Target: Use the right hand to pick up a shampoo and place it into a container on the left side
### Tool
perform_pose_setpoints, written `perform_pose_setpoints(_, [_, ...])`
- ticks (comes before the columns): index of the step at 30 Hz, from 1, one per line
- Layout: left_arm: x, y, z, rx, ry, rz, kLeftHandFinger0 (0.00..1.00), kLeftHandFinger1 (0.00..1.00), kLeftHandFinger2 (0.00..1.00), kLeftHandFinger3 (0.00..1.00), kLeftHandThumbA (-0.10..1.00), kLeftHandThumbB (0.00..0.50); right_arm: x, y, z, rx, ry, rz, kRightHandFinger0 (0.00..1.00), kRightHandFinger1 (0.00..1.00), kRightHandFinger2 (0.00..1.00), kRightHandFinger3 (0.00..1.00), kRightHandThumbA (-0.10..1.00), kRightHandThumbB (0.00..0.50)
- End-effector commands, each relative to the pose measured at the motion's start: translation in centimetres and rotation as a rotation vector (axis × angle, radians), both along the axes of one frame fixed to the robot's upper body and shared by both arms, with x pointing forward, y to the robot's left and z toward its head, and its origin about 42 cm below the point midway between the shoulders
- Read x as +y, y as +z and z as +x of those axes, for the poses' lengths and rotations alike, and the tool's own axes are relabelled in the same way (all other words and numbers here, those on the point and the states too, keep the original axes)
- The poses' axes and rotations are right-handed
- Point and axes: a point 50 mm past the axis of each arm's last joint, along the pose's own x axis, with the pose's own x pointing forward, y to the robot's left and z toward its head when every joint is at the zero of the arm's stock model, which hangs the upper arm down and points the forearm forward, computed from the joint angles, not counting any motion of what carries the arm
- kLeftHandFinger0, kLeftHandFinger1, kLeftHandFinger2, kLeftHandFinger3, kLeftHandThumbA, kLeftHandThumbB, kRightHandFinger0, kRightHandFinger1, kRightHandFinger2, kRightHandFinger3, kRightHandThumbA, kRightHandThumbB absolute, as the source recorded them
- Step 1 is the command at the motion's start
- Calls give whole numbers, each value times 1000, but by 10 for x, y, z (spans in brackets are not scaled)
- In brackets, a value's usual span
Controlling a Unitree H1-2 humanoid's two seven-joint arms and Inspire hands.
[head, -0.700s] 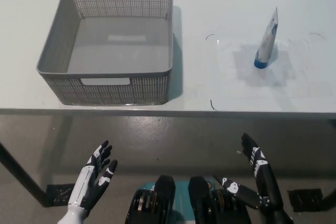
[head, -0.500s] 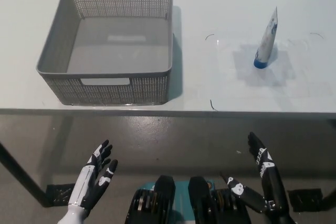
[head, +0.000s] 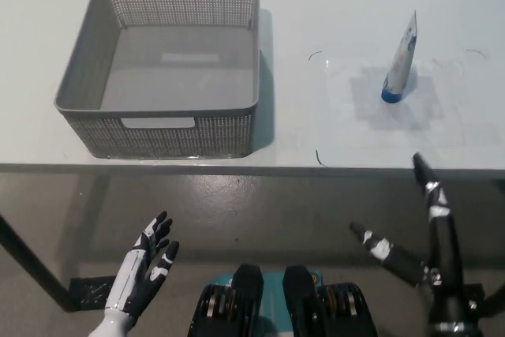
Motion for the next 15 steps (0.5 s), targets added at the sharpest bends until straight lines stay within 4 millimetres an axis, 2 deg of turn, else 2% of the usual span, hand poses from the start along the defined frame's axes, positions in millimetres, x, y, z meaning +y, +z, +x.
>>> perform_pose_setpoints(1, [5,12,7,-66,-19,15,1000,1000,1000,1000,830,1,-14,31,25,-150,-73,-11,1000,1000,1000,1000,970,246])
perform_pose_setpoints(5, [4,10,5,-60,-21,19,1000,1000,1000,1000,826,8,-28,39,45,-113,-99,2,1000,1000,1000,1000,965,285])
perform_pose_setpoints(7, [5,10,5,-58,-21,-2,1000,1000,1000,1000,814,26,-35,42,56,-87,-105,-2,1000,1000,1000,1000,944,302])
perform_pose_setpoints(9, [5,10,6,-60,-19,10,1000,1000,1000,1000,813,11,-39,45,65,-76,-103,3,1000,1000,1000,1000,933,323])
perform_pose_setpoints(11, [5,10,7,-58,-20,18,1000,1000,1000,1000,817,10,-43,48,73,-71,-108,-14,1000,1000,1000,1000,936,317])
perform_pose_setpoints(12, [5,9,6,-56,-18,14,1000,1000,1000,1000,819,19,-45,50,79,-71,-112,-16,1000,1000,1000,1000,928,298])
perform_pose_setpoints(15, [5,8,6,-53,-17,9,1000,1000,1000,1000,816,21,-50,53,90,-68,-112,0,1000,1000,1000,1000,932,305])
